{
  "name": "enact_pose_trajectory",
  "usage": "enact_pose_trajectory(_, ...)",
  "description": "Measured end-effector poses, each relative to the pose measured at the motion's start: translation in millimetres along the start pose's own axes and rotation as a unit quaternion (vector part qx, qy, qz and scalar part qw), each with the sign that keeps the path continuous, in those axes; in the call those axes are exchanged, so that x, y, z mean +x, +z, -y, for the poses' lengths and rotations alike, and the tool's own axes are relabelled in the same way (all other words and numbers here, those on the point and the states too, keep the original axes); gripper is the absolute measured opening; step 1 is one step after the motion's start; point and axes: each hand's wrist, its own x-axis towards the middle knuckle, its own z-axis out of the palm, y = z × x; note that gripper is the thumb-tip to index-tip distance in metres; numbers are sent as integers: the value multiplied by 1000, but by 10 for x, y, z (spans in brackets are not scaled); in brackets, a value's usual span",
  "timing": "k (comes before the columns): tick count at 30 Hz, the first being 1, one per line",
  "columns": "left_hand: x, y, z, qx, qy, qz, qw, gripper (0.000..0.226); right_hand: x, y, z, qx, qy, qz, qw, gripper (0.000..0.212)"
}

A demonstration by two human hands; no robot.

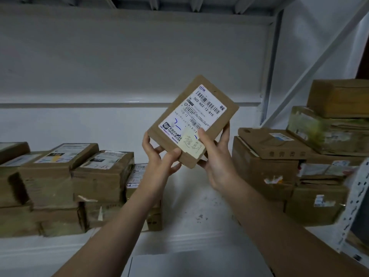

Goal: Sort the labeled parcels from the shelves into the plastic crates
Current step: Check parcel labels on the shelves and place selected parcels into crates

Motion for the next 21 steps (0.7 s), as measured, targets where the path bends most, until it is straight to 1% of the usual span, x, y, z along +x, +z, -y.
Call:
enact_pose_trajectory(2,-39,-37,36,7,-7,-7,1000,81,19,0,-12,-4,-10,2,1000,80)
enact_pose_trajectory(5,-53,-105,14,19,-20,-25,999,59,25,-79,-3,-55,-28,0,998,79)
enact_pose_trajectory(7,-43,-127,-37,44,-8,-8,999,43,0,-137,-10,-82,-26,9,996,73)
enact_pose_trajectory(9,-47,-114,-69,52,19,12,998,34,-32,-172,-39,-81,-19,16,996,64)
enact_pose_trajectory(13,-79,-87,-30,85,64,17,994,32,-62,-156,-56,-76,-1,4,997,54)
enact_pose_trajectory(21,-177,-27,75,76,65,-16,995,34,-134,-153,-73,-75,-12,0,997,47)
